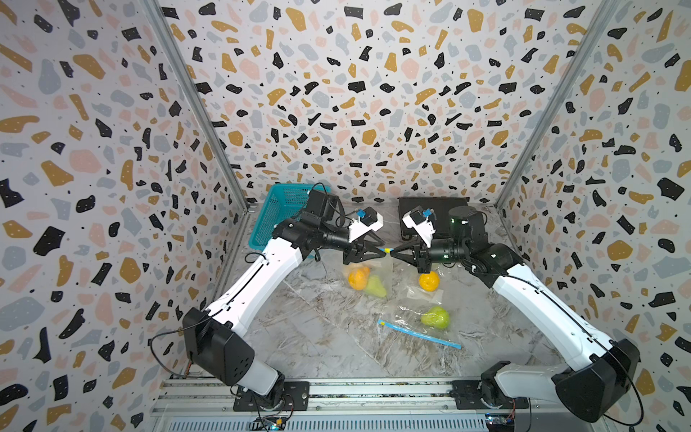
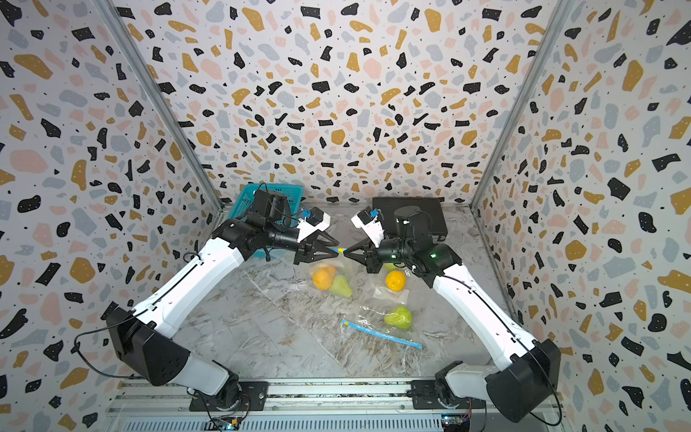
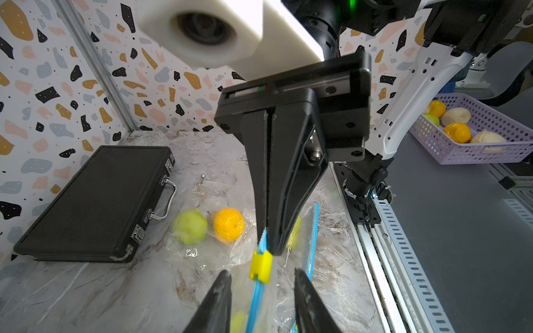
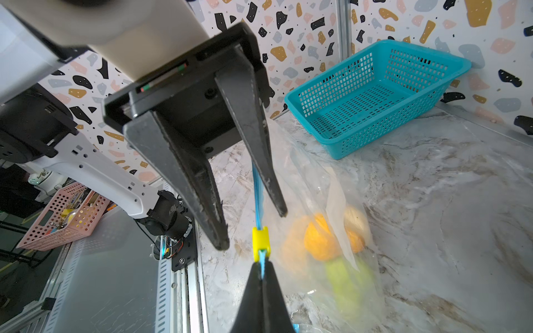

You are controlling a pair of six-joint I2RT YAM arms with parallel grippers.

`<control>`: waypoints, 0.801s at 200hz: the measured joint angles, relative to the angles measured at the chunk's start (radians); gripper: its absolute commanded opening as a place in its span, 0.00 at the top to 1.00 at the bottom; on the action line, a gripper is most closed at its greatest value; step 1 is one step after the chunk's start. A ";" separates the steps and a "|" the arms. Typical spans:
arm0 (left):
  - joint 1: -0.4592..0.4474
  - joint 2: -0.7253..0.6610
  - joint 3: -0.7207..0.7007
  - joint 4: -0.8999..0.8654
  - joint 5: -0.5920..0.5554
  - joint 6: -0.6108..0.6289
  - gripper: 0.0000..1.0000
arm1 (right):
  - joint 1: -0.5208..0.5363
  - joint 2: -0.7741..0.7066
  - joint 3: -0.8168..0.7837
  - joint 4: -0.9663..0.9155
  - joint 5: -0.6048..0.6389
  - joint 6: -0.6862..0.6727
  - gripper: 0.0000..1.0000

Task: Open the zip-top bag and take out the pear
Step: Unzip the zipper on the zipper food storage bag.

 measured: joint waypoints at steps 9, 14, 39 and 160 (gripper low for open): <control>-0.004 0.004 0.002 0.000 0.000 0.000 0.67 | 0.000 0.000 0.000 0.000 0.000 0.000 1.00; -0.006 0.006 0.005 -0.002 0.000 0.000 0.68 | 0.000 0.000 0.000 0.000 0.000 0.000 1.00; -0.012 0.018 0.023 -0.004 0.000 -0.003 0.74 | 0.000 0.000 0.000 0.000 0.000 -0.001 1.00; -0.013 0.041 0.066 -0.064 -0.002 0.004 0.87 | 0.000 0.000 0.000 -0.016 0.002 -0.004 1.00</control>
